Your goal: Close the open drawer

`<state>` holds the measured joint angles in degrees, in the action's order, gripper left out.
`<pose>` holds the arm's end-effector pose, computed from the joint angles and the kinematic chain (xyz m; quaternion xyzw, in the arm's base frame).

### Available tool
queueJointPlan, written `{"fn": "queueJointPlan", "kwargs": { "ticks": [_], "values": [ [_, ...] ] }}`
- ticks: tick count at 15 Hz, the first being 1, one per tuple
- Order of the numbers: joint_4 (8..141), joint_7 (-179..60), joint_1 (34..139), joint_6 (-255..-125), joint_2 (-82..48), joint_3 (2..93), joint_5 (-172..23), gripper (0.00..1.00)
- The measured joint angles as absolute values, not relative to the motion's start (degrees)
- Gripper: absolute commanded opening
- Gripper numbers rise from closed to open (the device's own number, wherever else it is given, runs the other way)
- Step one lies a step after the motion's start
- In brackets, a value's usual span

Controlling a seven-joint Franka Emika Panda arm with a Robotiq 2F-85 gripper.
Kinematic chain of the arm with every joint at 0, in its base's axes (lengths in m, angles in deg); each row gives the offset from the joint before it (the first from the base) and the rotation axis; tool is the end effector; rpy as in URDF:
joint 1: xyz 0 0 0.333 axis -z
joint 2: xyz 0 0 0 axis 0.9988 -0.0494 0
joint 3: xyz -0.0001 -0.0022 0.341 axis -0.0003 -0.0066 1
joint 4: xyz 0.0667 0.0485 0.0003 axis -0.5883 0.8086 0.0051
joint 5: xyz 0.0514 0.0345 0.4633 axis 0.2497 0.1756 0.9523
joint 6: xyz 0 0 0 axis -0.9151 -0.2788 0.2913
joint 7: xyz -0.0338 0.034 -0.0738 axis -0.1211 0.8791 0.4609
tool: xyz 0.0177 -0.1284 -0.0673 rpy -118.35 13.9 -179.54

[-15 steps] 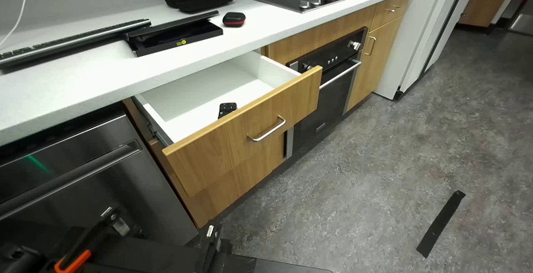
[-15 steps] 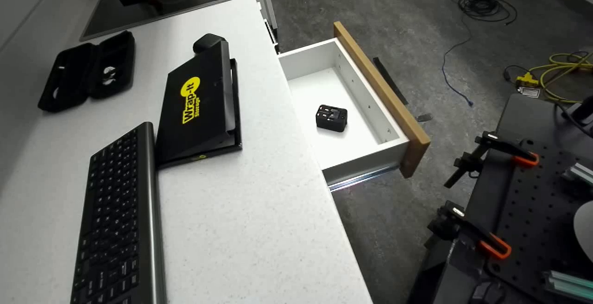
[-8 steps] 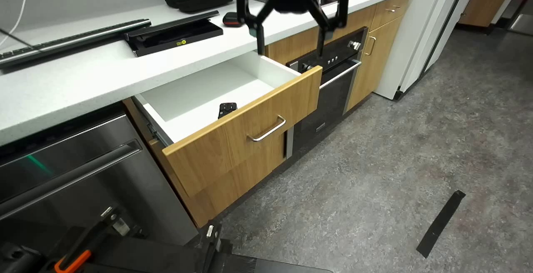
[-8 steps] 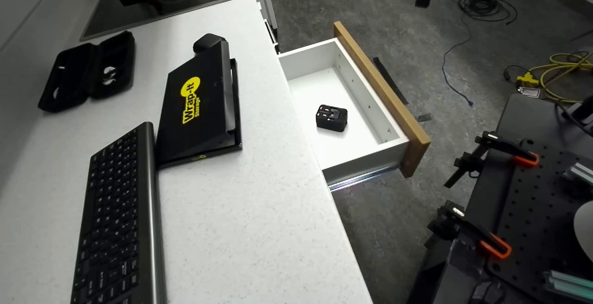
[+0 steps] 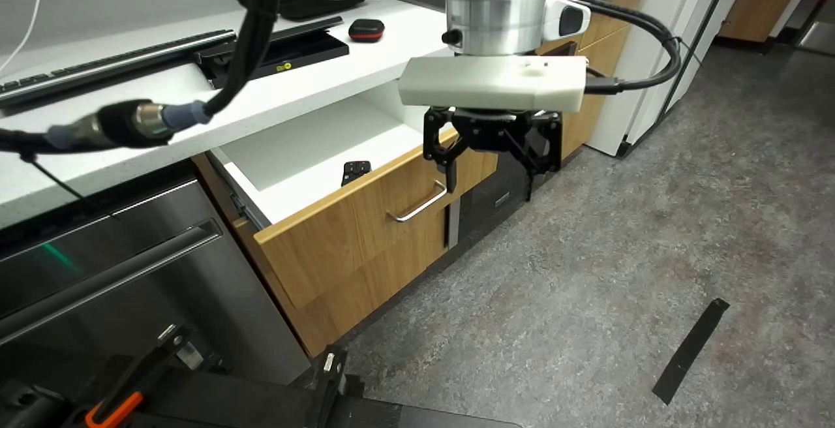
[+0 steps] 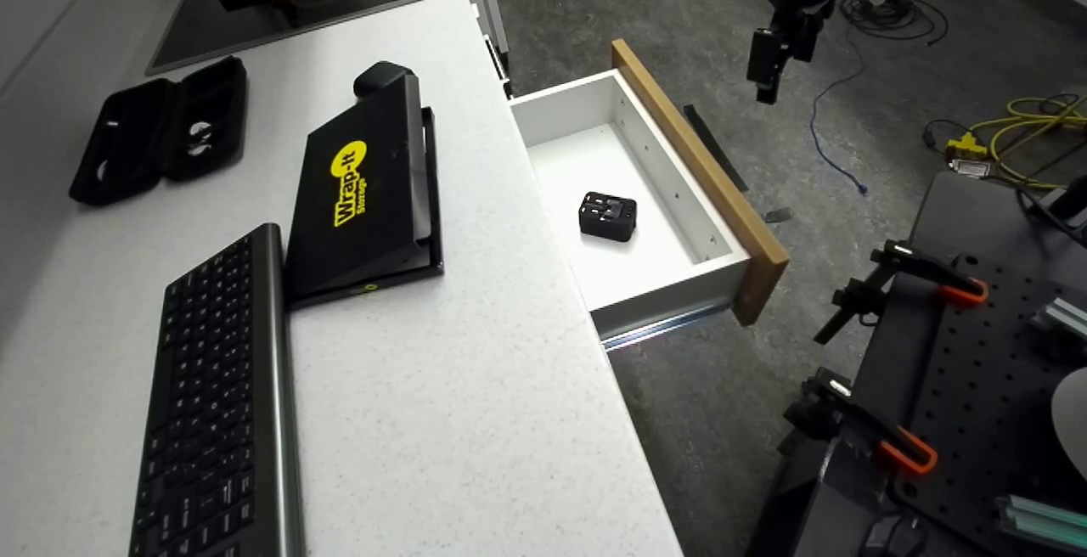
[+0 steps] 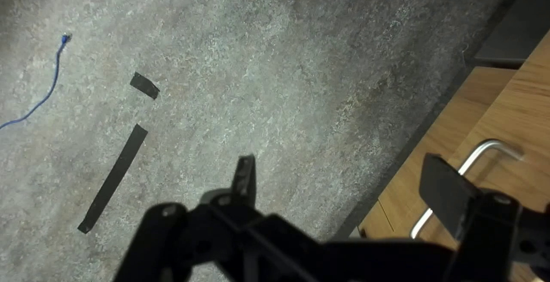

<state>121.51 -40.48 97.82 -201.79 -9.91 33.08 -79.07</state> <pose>0.4584 -0.2601 0.1575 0.9957 -0.0665 -0.0440 0.0476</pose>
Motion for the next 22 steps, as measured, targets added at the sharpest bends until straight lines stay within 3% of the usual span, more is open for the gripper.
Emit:
{"fn": "queueJointPlan", "kwargs": {
  "ticks": [8, 22],
  "values": [
    [121.25, -44.54, 97.93, -204.73, -10.59, 33.52, -79.43, 1.0],
    [103.17, -66.12, 97.06, -211.43, -36.31, 32.92, -79.56, 1.0]
  ]
}}
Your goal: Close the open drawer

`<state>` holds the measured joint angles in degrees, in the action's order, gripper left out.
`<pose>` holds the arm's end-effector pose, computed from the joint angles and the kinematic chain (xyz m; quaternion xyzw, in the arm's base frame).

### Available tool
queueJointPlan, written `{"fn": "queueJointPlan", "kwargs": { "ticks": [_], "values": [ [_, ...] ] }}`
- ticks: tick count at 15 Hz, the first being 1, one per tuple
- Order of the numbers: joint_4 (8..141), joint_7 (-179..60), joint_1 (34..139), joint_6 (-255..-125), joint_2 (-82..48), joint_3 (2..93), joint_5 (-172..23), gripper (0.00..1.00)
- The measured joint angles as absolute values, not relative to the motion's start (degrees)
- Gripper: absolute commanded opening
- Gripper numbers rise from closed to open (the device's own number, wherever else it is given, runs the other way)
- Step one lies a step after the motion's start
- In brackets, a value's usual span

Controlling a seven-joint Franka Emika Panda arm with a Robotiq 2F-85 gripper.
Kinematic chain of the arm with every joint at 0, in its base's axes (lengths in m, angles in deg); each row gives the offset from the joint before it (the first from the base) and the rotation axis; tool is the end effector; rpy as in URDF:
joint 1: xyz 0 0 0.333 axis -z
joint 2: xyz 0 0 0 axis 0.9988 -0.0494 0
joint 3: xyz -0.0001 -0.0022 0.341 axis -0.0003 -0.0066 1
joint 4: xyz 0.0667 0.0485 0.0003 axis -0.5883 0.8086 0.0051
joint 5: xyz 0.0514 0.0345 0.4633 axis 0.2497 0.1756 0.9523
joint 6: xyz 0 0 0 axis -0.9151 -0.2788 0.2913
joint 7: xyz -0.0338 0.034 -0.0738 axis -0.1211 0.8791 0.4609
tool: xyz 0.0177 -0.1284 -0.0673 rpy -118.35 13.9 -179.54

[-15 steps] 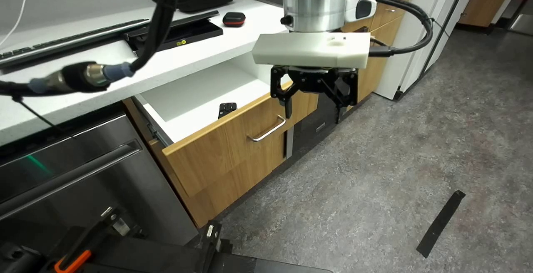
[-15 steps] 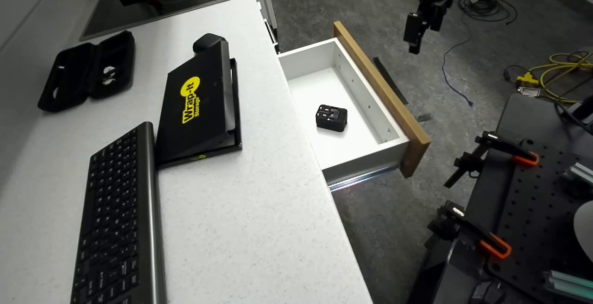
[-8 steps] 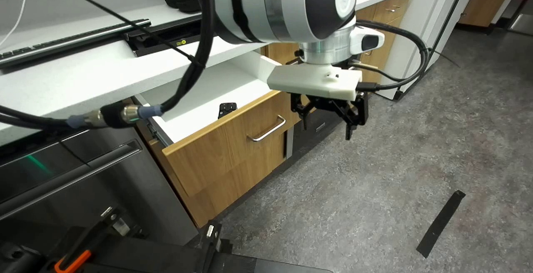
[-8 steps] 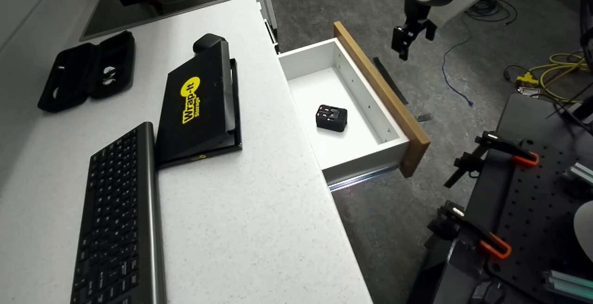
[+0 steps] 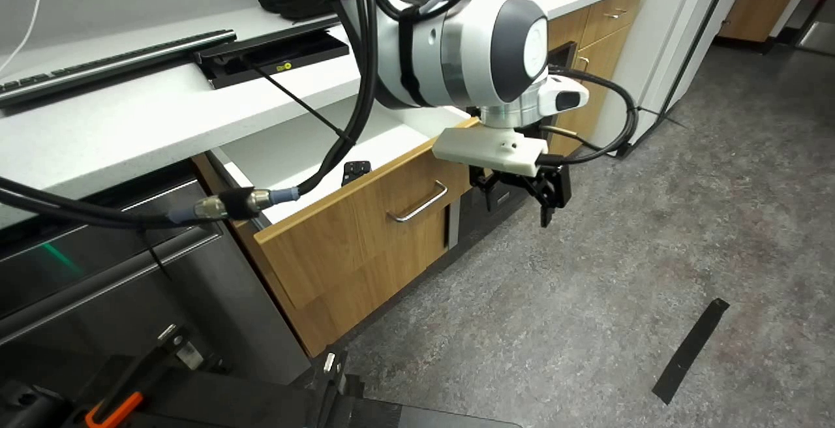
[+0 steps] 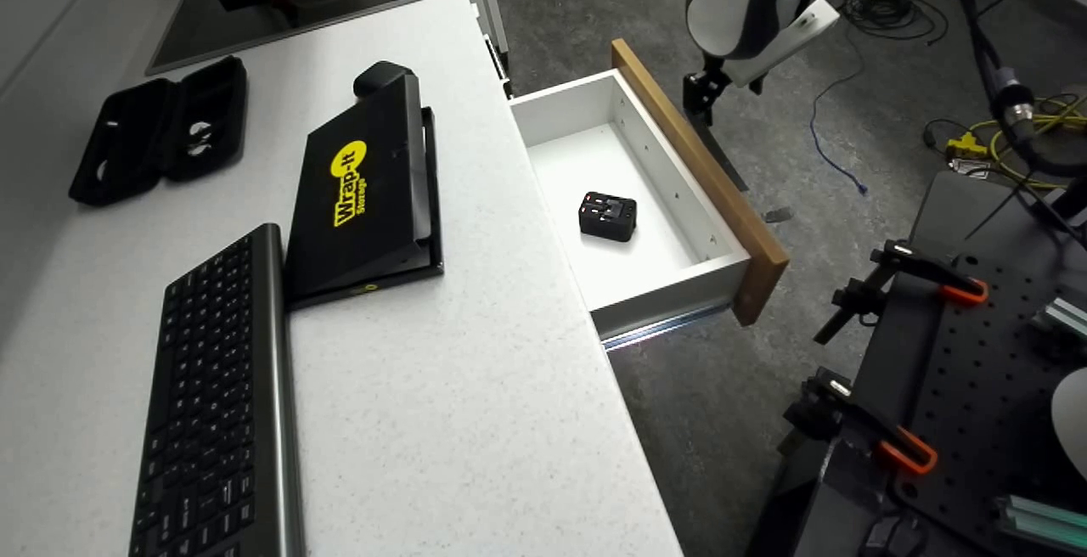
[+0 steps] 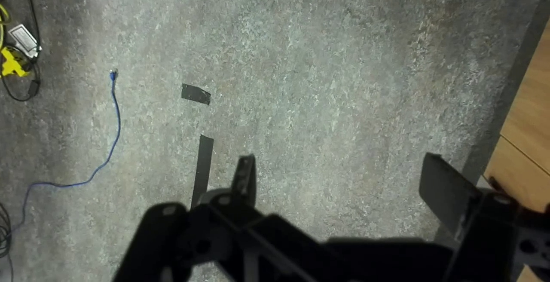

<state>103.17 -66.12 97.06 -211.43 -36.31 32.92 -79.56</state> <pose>0.5351 -0.3045 0.0399 0.9620 -0.2451 -0.0204 0.1185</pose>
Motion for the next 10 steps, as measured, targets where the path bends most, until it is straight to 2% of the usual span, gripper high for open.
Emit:
{"fn": "queueJointPlan", "kwargs": {
  "ticks": [10],
  "values": [
    [92.71, -60.66, 98.81, -210.63, -45.1, 43.36, -72.96, 1.0]
  ]
}}
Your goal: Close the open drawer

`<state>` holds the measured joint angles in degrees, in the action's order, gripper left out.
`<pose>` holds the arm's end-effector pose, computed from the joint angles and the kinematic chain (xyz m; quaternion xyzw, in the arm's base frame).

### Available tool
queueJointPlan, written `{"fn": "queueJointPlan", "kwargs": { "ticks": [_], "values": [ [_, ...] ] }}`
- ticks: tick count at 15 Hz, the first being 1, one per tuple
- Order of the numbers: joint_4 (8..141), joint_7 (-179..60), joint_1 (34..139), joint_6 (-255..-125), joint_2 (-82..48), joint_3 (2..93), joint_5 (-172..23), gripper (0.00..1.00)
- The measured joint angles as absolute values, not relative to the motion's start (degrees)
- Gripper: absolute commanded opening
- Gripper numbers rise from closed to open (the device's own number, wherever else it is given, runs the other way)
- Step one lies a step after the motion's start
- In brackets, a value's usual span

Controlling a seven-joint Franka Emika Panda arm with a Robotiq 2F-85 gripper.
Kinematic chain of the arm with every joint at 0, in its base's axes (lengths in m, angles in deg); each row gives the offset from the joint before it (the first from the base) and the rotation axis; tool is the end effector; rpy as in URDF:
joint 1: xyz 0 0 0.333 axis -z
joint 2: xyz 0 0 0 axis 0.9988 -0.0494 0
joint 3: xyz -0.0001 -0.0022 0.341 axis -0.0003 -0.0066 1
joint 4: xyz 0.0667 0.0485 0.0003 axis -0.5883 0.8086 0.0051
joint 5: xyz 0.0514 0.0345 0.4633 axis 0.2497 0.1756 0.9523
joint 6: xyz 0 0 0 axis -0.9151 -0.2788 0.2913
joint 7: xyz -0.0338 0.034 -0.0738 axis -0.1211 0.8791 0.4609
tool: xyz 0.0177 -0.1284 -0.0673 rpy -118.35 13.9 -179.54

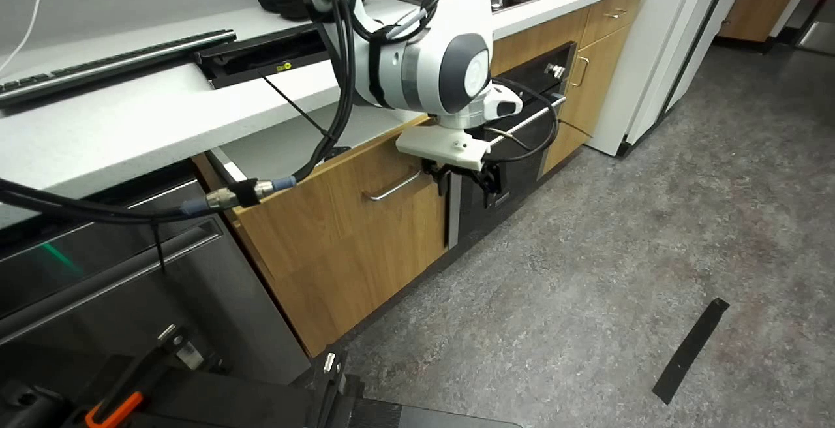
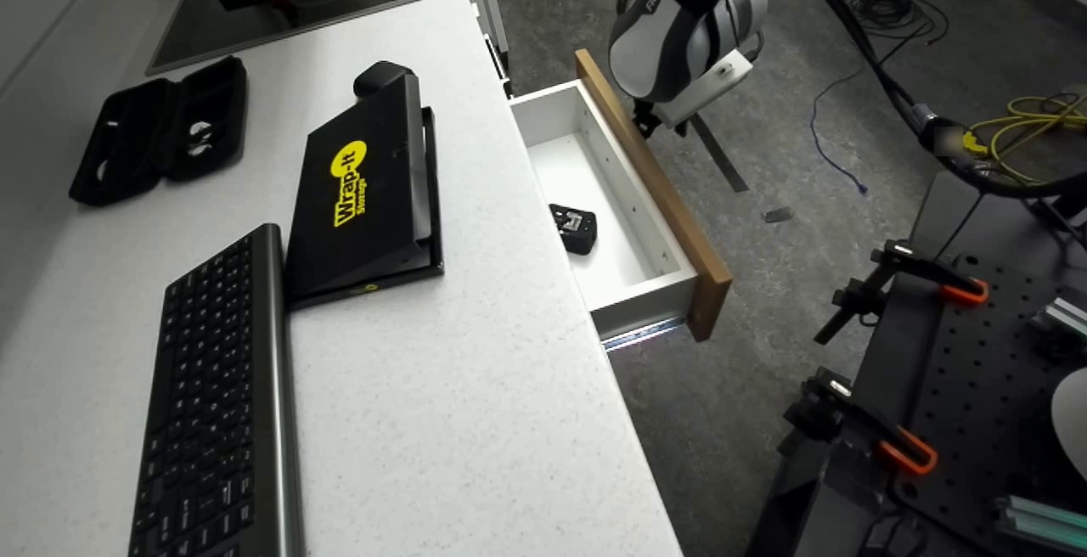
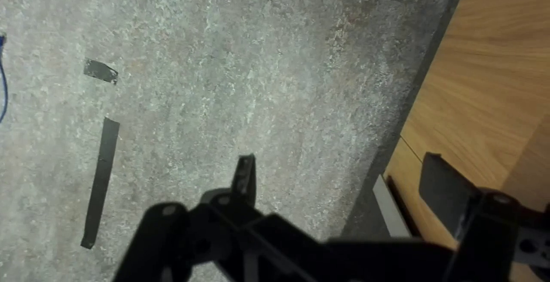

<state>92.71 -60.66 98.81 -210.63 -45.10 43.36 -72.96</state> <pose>0.6143 -0.2238 -0.0093 0.9810 -0.1867 -0.0082 0.0518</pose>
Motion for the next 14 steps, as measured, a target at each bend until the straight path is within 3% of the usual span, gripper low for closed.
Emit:
{"fn": "queueJointPlan", "kwargs": {
  "ticks": [8, 14],
  "values": [
    [82.1, -57.3, 98.35, -199.38, -46.83, 52.16, -69.47, 1.0],
    [75.67, -56.8, 96.09, -193.49, -50.1, 53.34, -68.83, 1.0]
  ]
}}
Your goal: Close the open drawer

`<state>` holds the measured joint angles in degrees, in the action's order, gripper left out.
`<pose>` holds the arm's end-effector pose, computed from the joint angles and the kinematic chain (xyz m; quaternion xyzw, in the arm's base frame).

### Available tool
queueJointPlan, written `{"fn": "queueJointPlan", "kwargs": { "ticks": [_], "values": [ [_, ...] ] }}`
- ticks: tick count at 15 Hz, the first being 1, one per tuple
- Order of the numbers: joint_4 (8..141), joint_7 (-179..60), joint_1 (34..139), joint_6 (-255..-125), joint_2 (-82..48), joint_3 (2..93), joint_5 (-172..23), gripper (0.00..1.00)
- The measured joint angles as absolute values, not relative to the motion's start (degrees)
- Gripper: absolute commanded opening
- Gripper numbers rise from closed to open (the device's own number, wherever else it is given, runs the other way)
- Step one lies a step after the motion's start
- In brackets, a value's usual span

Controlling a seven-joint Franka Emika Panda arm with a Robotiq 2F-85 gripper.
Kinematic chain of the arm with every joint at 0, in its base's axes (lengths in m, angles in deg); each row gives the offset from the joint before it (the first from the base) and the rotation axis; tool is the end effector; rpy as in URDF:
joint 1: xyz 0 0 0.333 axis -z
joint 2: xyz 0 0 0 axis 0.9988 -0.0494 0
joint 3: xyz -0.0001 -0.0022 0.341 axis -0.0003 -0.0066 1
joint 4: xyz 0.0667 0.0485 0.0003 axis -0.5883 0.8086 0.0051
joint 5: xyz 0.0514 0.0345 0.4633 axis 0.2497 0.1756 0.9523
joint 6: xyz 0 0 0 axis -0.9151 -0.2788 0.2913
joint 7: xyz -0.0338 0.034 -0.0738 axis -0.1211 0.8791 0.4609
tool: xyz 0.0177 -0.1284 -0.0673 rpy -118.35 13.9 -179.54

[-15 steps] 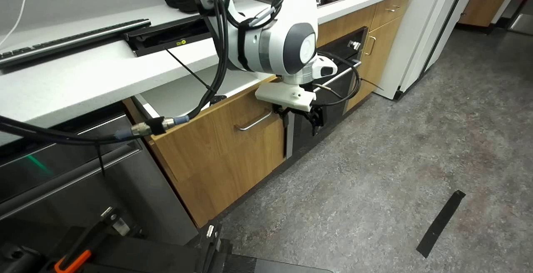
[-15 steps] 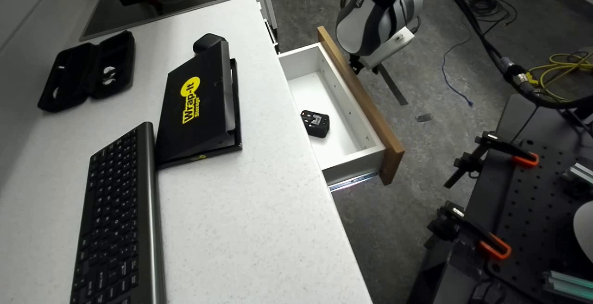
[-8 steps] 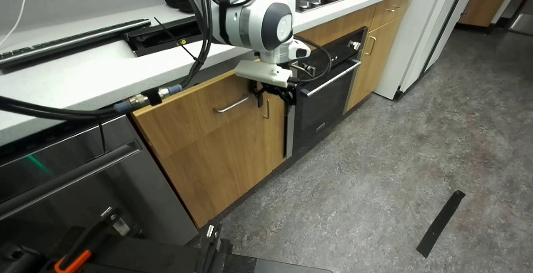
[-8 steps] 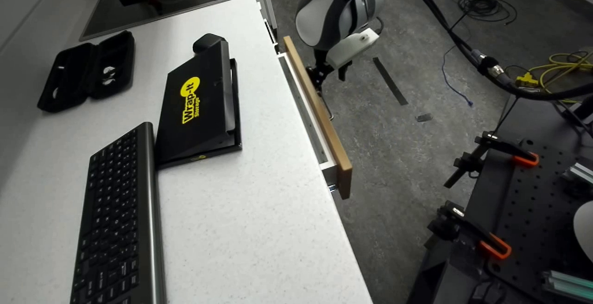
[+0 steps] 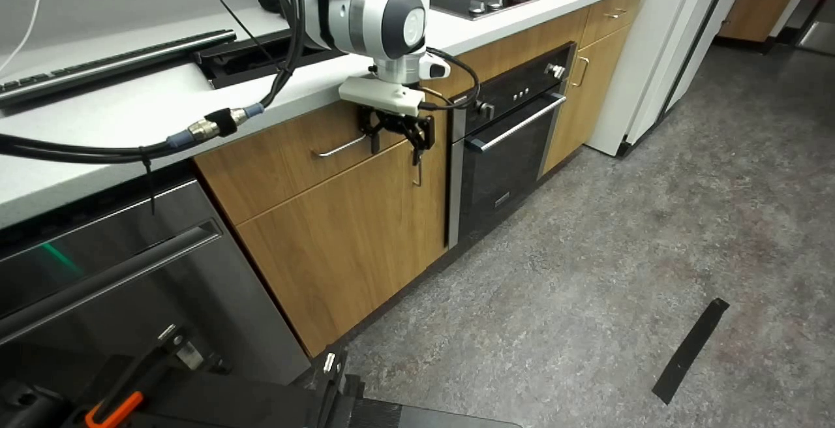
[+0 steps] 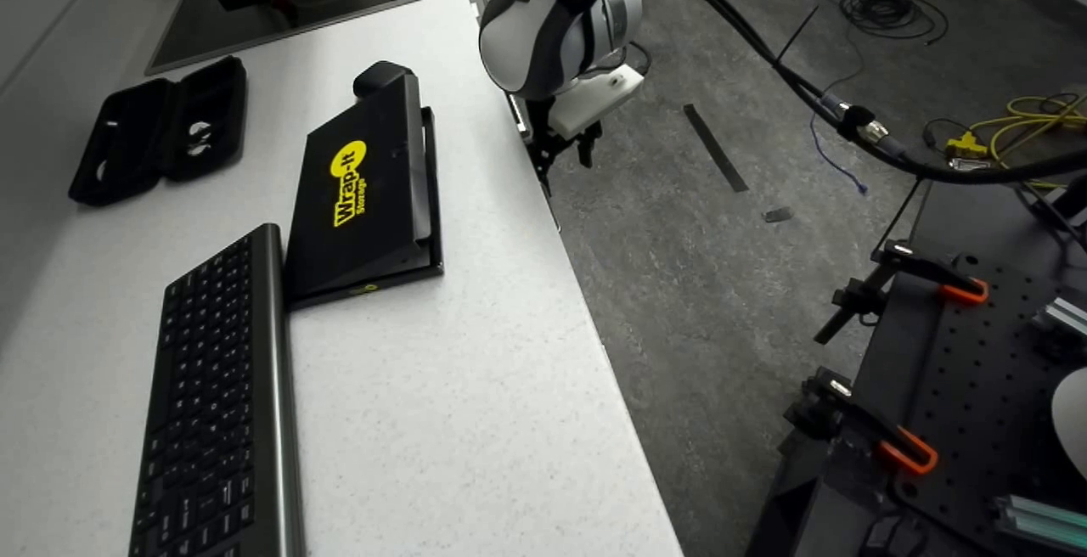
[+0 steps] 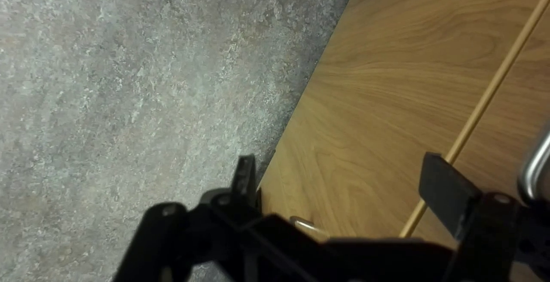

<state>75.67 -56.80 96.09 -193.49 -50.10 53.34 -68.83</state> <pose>0.7226 -0.0840 0.0168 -0.9935 0.0981 0.0477 0.0329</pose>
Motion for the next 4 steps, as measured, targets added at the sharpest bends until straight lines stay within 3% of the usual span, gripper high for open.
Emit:
{"fn": "queueJointPlan", "kwargs": {
  "ticks": [4],
  "values": [
    [74.87, -56.08, 96.12, -192.65, -50.48, 53.33, -68.83, 1.0]
  ]
}}
